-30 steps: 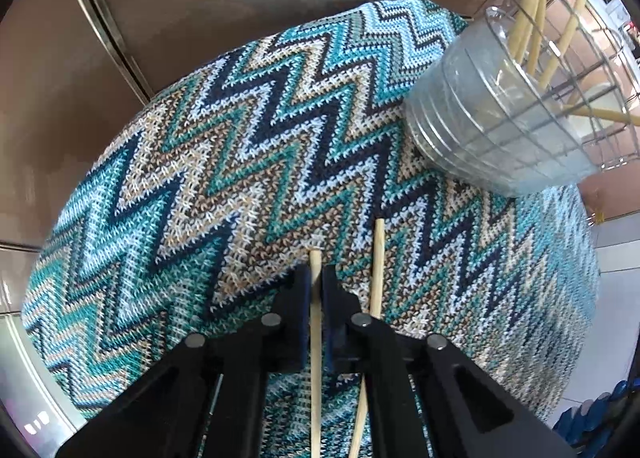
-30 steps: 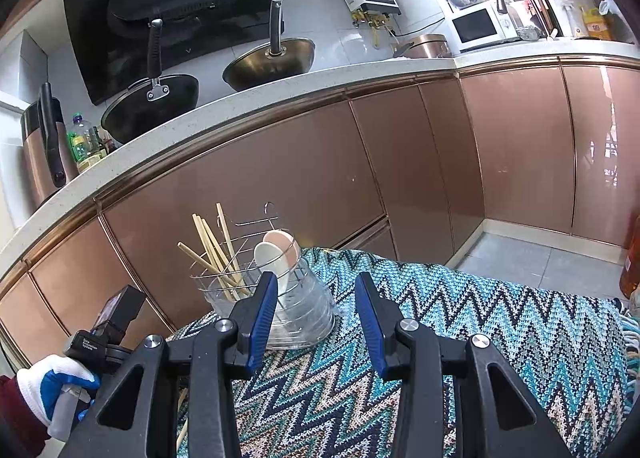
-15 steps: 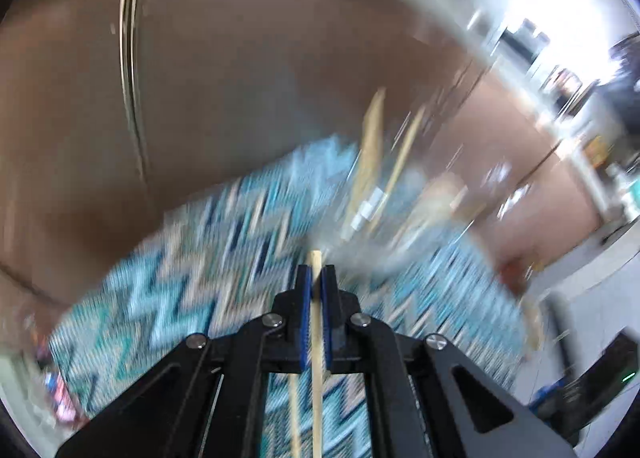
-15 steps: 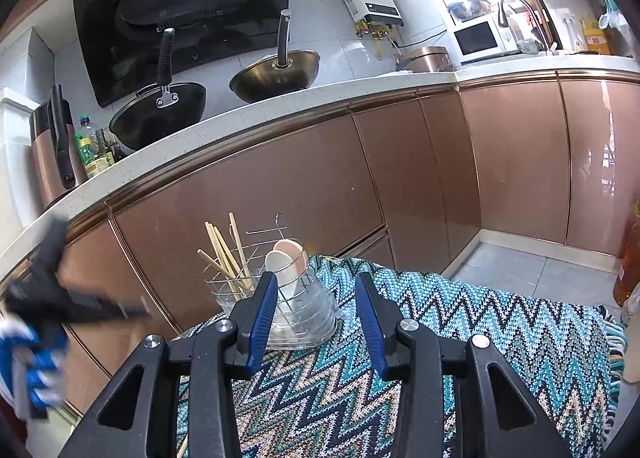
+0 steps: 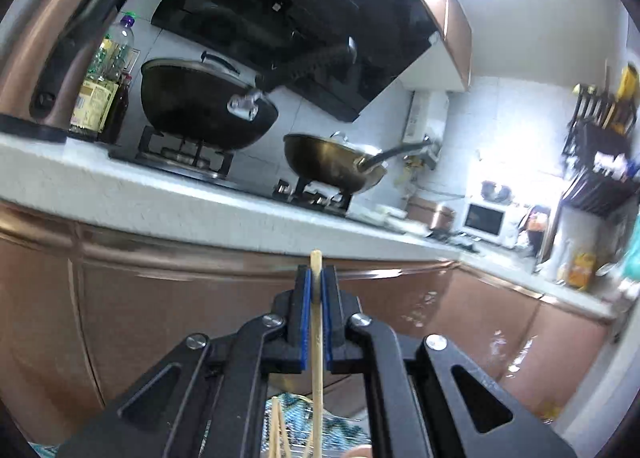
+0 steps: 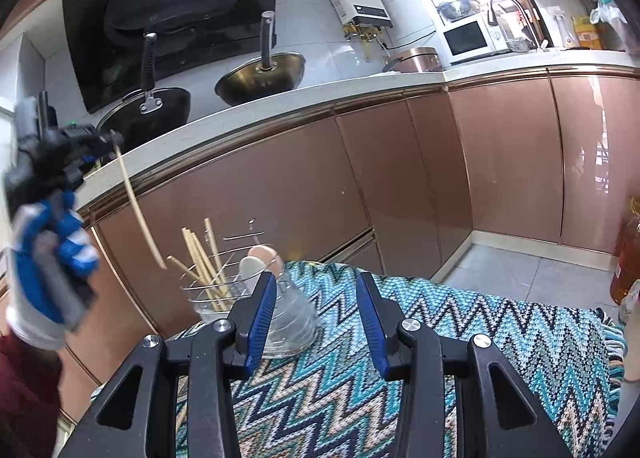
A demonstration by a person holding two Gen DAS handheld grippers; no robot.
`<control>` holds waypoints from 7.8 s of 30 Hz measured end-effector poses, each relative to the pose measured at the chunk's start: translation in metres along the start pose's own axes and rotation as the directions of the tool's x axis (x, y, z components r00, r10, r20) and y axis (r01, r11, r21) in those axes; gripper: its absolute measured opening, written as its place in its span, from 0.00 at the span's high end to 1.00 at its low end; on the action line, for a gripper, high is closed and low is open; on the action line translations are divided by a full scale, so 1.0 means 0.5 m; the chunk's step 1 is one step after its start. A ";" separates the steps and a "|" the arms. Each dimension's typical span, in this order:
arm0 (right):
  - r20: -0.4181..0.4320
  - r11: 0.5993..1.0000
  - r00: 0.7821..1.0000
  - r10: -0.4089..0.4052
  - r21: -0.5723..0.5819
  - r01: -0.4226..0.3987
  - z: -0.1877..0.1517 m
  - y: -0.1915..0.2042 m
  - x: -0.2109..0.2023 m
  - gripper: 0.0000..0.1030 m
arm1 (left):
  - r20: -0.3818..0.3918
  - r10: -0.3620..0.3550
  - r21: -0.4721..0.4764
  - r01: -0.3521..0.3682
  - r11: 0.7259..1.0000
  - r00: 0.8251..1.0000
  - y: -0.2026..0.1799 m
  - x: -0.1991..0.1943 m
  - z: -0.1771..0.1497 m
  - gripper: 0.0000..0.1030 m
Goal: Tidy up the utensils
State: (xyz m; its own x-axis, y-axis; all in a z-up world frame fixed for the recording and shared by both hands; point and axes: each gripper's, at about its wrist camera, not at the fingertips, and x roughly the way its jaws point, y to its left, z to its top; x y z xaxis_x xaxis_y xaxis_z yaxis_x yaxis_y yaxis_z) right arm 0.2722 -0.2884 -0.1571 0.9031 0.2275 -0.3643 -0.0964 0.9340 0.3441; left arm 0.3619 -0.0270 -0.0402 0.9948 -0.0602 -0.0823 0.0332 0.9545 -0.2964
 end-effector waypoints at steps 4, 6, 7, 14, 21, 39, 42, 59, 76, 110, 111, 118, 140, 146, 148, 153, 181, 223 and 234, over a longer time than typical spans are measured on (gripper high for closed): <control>0.003 1.000 1.000 -0.007 0.009 0.007 0.001 -0.015 0.001 0.62 | -0.038 0.061 -0.006 -0.061 0.998 0.997 0.009 0.062 -0.086 0.95; -0.001 1.000 1.000 -0.009 0.004 0.009 0.000 -0.016 0.002 0.61 | -0.077 0.075 0.014 -0.074 0.997 0.994 0.017 0.084 -0.124 0.94; -0.005 1.000 1.000 -0.009 0.001 0.009 -0.002 -0.016 0.001 0.61 | -0.091 0.082 0.029 -0.080 0.996 0.992 0.018 0.090 -0.137 0.94; -0.017 1.000 1.000 -0.013 -0.003 0.013 -0.005 -0.004 -0.015 0.59 | -0.164 0.071 0.106 -0.054 0.993 0.984 -0.012 0.074 -0.192 0.78; -0.021 1.000 1.000 -0.015 -0.021 0.015 0.005 0.035 -0.052 0.56 | -0.157 0.047 0.131 -0.026 0.991 0.986 -0.028 -0.010 -0.139 0.73; -0.077 0.992 0.994 0.076 -0.095 -0.084 0.005 0.208 -0.099 0.55 | -0.158 0.089 0.185 -0.059 0.981 0.983 0.057 -0.234 -0.027 0.69; -0.091 0.989 0.992 0.085 -0.111 -0.095 0.001 0.233 -0.104 0.55 | -0.162 0.095 0.181 -0.065 0.981 0.982 0.075 -0.259 -0.022 0.69; -0.191 0.974 0.978 0.085 -0.191 -0.122 -0.038 0.322 -0.110 0.55 | -0.226 0.105 0.157 -0.070 0.985 0.968 0.167 -0.325 -0.016 0.65; -0.582 0.962 0.813 0.007 -0.219 -0.165 -0.136 0.348 0.104 0.56 | -0.746 -0.228 -0.197 0.121 0.973 0.626 0.413 -0.188 -0.167 0.65; -0.837 0.952 0.536 -0.112 -0.244 -0.182 -0.237 0.369 0.448 0.93 | -0.911 -0.124 -0.120 0.035 0.992 0.393 0.381 -0.046 -0.360 0.93; -0.836 0.952 0.537 -0.110 -0.244 -0.185 -0.237 0.369 0.444 0.93 | -0.908 -0.123 -0.120 0.032 0.992 0.401 0.382 -0.049 -0.359 0.93; -0.809 0.952 0.579 -0.098 -0.247 -0.184 -0.226 0.371 0.381 0.94 | -0.868 -0.129 -0.138 0.018 0.990 0.479 0.396 -0.083 -0.334 0.93; -0.562 0.961 0.827 0.028 -0.213 -0.177 -0.074 0.337 0.045 0.94 | -0.740 -0.096 -0.116 0.014 0.993 0.666 0.363 -0.212 -0.193 0.93; -0.479 0.961 0.875 0.074 -0.201 -0.192 -0.054 0.348 -0.002 0.94 | -0.680 -0.077 -0.097 0.014 0.995 0.729 0.334 -0.252 -0.132 0.93; -0.419 0.957 0.903 0.096 -0.209 -0.199 -0.024 0.349 -0.019 0.94 | -0.643 -0.076 -0.090 0.023 0.996 0.762 0.318 -0.254 -0.095 0.93; -0.235 0.953 0.959 0.156 -0.220 -0.209 0.070 0.353 -0.024 0.94 | -0.546 -0.095 -0.083 0.059 0.995 0.833 0.265 -0.212 0.004 0.93; 0.190 0.981 0.976 0.108 -0.177 -0.074 0.117 0.218 0.273 0.94 | -0.254 0.011 0.189 0.038 0.981 0.967 0.064 0.116 -0.107 0.92; 0.049 0.975 0.996 -0.076 -0.207 0.085 0.046 0.287 -0.168 0.33 | -0.286 0.026 0.220 0.039 0.975 0.958 0.085 -0.332 0.002 0.42; 0.063 0.969 0.989 -0.135 -0.199 0.145 0.028 0.295 -0.284 0.24 | -0.197 0.026 0.265 0.028 0.964 0.980 0.075 -0.492 0.026 0.34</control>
State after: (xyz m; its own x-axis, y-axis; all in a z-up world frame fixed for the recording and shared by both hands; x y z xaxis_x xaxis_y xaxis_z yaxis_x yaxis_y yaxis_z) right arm 0.1356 -0.1870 -0.0423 0.9325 0.0813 -0.3520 -0.0455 0.9930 0.1088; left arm 0.1197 0.0274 -0.0188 0.9568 -0.0918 -0.2758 0.0852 0.9957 -0.0357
